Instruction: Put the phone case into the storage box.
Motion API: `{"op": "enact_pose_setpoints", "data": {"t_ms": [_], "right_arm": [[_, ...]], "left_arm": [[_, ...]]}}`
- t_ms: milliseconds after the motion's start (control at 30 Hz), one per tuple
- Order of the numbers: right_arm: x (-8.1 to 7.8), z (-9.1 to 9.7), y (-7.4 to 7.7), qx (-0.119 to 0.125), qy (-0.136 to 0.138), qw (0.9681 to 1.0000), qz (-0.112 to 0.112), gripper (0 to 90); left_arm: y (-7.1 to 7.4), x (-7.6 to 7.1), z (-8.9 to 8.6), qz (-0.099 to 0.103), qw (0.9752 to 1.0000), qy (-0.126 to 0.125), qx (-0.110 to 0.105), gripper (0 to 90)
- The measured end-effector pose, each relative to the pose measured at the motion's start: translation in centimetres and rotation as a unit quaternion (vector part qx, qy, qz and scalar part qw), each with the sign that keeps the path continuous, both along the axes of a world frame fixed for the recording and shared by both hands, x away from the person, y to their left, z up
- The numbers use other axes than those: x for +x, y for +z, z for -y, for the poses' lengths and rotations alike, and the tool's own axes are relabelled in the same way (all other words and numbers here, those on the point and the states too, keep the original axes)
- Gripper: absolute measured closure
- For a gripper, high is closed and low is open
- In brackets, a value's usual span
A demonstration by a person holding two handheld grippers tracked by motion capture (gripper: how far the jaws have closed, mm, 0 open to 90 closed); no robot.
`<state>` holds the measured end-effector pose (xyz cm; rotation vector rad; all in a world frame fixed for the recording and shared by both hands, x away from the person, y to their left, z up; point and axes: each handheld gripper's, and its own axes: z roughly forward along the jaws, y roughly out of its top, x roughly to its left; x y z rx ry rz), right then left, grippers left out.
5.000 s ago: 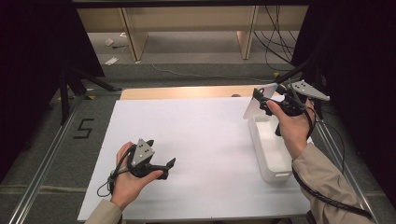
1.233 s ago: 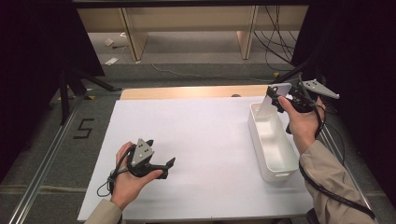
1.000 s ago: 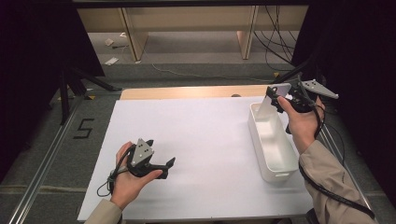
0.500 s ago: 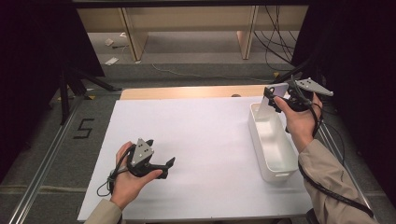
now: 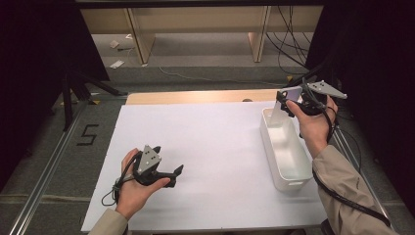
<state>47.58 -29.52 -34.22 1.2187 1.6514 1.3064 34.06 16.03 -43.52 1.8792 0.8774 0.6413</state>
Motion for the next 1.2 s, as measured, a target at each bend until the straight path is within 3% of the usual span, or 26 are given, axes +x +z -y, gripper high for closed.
{"op": "enact_pose_setpoints", "data": {"t_ms": [1200], "right_arm": [[0.97, 0.05, -0.16, -0.013, -0.007, 0.9998, -0.012, 17.9]], "left_arm": [[-0.1, 0.08, 0.06, -0.002, 1.0, 0.0, 0.0, 3.1]]}}
